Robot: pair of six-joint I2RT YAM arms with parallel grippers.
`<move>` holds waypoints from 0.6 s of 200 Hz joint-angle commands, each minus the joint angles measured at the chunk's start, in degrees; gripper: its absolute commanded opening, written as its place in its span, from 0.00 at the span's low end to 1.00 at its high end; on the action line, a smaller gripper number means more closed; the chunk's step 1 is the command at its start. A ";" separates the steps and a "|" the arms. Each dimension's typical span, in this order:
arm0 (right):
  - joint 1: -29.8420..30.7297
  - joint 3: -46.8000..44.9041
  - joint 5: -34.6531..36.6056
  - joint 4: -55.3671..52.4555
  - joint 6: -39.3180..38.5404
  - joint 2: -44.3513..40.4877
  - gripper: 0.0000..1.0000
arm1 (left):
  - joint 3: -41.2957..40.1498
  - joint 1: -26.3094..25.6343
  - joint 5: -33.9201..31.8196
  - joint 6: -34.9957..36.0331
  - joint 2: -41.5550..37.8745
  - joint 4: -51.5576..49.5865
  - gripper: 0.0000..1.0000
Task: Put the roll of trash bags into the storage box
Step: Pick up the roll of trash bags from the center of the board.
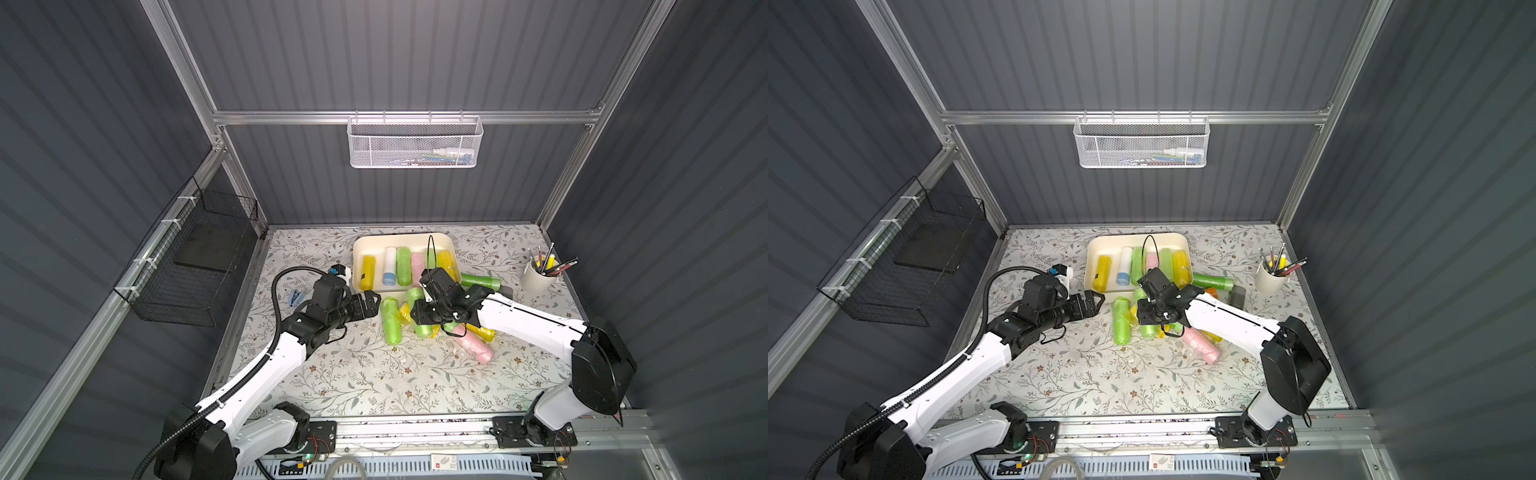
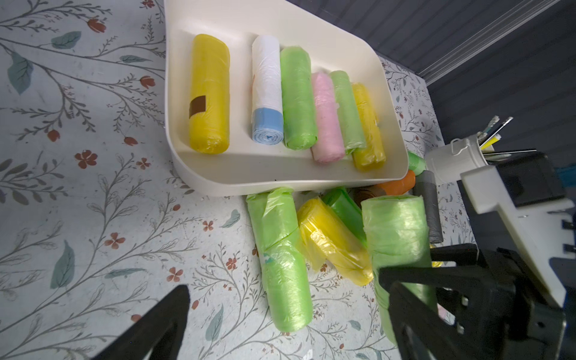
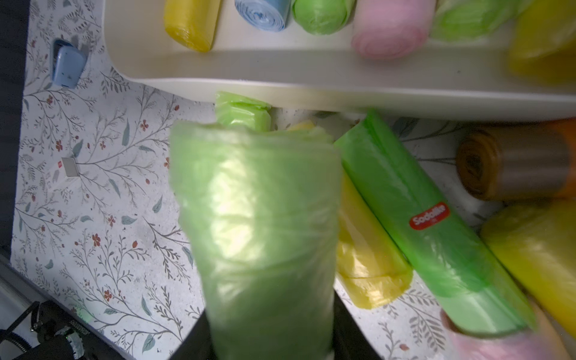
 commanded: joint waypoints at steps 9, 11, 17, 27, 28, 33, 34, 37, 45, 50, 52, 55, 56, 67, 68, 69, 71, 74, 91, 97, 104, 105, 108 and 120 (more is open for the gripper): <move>-1.19 0.95 0.04 4.46 1.87 -2.44 0.28 | 0.95 -0.08 2.80 1.38 1.11 3.86 1.00; -1.33 1.00 0.07 4.55 1.89 -2.47 0.28 | 0.95 -0.08 3.01 1.31 1.23 4.26 1.00; -1.56 1.28 0.02 4.68 2.03 -2.58 0.28 | 0.95 -0.08 3.61 1.21 1.40 5.05 1.00; -2.01 1.65 0.00 5.03 2.11 -2.87 0.28 | 1.22 -0.08 4.32 1.11 1.80 6.06 1.00; -2.04 1.72 -0.03 5.08 2.09 -2.93 0.28 | 1.26 -0.08 4.30 1.06 1.88 6.09 1.00; -2.20 1.87 -0.05 5.39 2.00 -3.07 0.28 | 1.37 -0.08 4.35 0.93 2.13 6.20 1.00; -2.23 1.87 -0.06 5.48 1.95 -3.12 0.28 | 1.46 -0.08 4.31 0.93 2.17 6.16 1.00; -2.31 1.98 -0.05 5.70 1.84 -3.23 0.28 | 1.63 -0.08 4.16 0.82 2.32 6.14 1.00; -2.66 2.32 -0.13 6.02 1.68 -3.39 0.28 | 1.95 -0.08 3.42 0.64 2.39 5.76 1.00; -2.80 2.66 -0.21 6.14 1.56 -3.49 0.29 | 2.07 -0.08 2.83 0.46 2.41 5.23 1.00; -2.86 2.73 -0.30 6.17 1.52 -3.53 0.29 | 2.13 -0.08 2.60 0.51 2.35 4.99 1.00; -3.04 2.87 -0.44 6.18 1.34 -3.56 0.29 | 2.18 -0.08 2.38 0.52 2.24 4.80 1.00; -3.09 2.90 -0.47 6.18 1.31 -3.52 0.29 | 2.18 -0.08 2.32 0.50 2.18 4.76 1.00; -3.65 3.46 -0.93 6.19 0.89 -3.44 0.29 | 1.95 -0.08 1.80 0.66 1.46 4.45 1.00; -3.66 3.50 -0.93 6.19 0.86 -3.43 0.29 | 1.93 -0.08 1.76 0.66 1.35 4.45 1.00; -3.75 3.52 -0.98 6.19 0.85 -3.43 0.29 | 1.88 -0.08 1.70 0.67 1.26 4.45 1.00; -3.88 3.64 -1.02 6.18 0.89 -3.34 0.29 | 1.78 -0.08 1.65 0.58 1.12 4.45 1.00; -4.03 3.77 -1.07 6.11 0.77 -3.31 0.29 | 1.68 -0.08 1.52 0.55 0.88 4.52 1.00; -5.07 4.40 -1.90 6.27 0.58 -2.88 0.29 | 0.87 -0.08 0.48 0.40 -0.60 4.97 1.00; -5.40 4.59 -2.20 6.40 0.52 -2.73 0.28 | 0.76 -0.08 0.05 0.40 -0.90 5.03 1.00; -6.02 4.91 -2.99 6.77 0.41 -2.49 0.28 | 0.60 -0.08 -0.35 0.36 -1.14 4.99 1.00; -6.07 4.93 -3.15 6.87 0.41 -2.38 0.28 | 0.60 -0.08 -0.41 0.38 -1.13 4.98 1.00; -6.38 5.04 -3.64 7.10 0.40 -2.31 0.28 | 0.65 -0.08 -0.53 0.35 -1.27 4.91 1.00; -7.44 5.45 -5.20 8.19 0.83 -1.76 0.30 | 0.70 -0.08 -0.91 0.32 -1.39 4.63 1.00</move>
